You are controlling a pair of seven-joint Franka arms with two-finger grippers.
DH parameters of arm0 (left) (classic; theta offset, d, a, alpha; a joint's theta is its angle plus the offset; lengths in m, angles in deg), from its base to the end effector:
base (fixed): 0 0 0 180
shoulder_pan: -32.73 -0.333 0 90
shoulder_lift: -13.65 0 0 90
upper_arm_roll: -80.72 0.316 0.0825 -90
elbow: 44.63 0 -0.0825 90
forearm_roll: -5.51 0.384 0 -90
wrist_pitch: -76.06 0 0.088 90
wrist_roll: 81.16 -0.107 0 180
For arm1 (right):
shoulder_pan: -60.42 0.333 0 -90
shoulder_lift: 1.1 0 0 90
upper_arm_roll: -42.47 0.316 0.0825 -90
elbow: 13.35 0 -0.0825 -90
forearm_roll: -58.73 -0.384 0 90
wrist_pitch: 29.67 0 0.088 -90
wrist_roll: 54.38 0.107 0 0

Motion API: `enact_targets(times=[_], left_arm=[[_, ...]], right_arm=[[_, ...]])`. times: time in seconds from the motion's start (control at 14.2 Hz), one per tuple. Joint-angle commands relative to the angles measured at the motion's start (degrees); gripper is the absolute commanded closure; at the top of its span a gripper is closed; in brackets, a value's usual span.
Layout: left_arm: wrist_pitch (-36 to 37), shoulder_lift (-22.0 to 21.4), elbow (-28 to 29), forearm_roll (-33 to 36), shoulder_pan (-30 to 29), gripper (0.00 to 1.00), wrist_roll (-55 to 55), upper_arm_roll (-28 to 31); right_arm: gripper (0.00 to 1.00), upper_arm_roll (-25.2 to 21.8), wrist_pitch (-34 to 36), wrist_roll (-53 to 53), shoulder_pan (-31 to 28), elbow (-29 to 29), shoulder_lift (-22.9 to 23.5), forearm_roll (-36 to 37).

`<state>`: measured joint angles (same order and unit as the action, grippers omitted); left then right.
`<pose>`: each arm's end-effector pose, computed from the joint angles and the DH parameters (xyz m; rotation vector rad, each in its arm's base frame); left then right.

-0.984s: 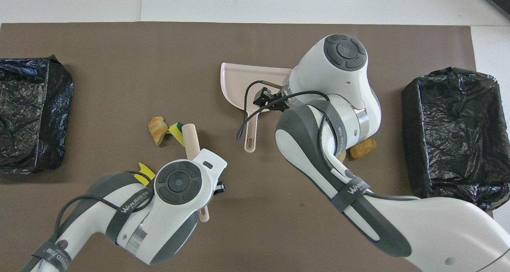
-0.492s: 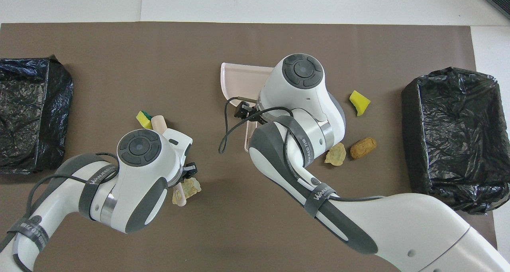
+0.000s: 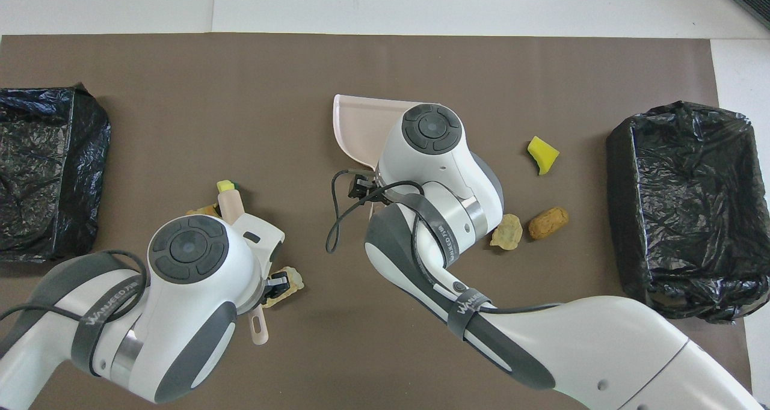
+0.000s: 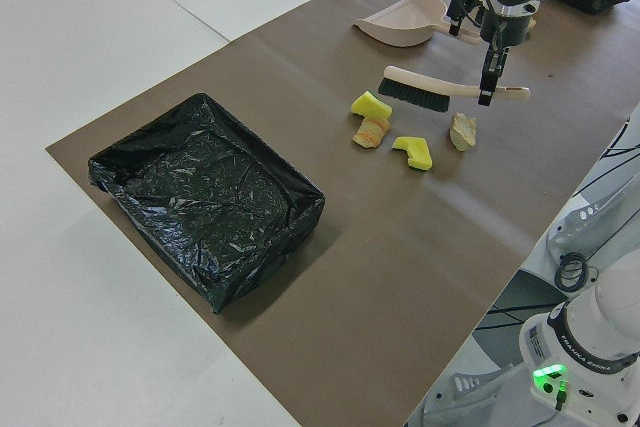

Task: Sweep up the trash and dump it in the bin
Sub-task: 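Grasp the brush with the left gripper while the right gripper grasps the dustpan, then lower the dustpan near the scraps while the left gripper positions the brush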

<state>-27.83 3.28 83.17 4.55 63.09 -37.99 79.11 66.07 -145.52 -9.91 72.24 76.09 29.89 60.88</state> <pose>0.3924 -0.2469 0.4304 -2.9767 -0.3024 0.2914 0.5820 0.3619 0.3495 -3.0092 0.2868 0.2118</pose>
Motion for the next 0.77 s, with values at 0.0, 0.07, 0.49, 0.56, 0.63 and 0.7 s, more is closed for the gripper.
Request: enact_targets(times=[0.0,0.07,0.49,0.56,0.63,0.7], left_arm=[[3.3,-2.7,1.0,0.5,1.4,1.00,-5.2,0.6],[3.8,-2.7,0.9,0.5,0.3,1.00,-8.8,0.9],[-5.2,-2.5,4.5,0.7,-17.0,1.00,-21.5,0.9],[-8.1,-2.6,5.7,0.7,-19.3,1.00,-22.9,0.9],[-9.7,-2.6,6.9,0.7,-20.7,1.00,-24.0,0.9],[-10.2,-2.7,8.5,0.9,-21.2,1.00,-23.9,0.9]], right_arm=[[0.16,0.8,-1.3,-1.2,-0.9,1.1,-0.6,1.2],[0.24,0.8,-1.2,-1.2,-1.0,0.9,-0.6,1.2],[1.00,0.7,-1.3,-2.5,-1.2,0.4,-0.4,1.3],[1.00,0.7,-0.6,-3.1,-1.3,0.1,-0.2,1.4],[1.00,0.7,-0.2,-4.3,-1.4,-0.2,-0.3,1.3],[1.00,0.7,-0.1,-6.0,-1.6,-0.2,-0.6,1.2]])
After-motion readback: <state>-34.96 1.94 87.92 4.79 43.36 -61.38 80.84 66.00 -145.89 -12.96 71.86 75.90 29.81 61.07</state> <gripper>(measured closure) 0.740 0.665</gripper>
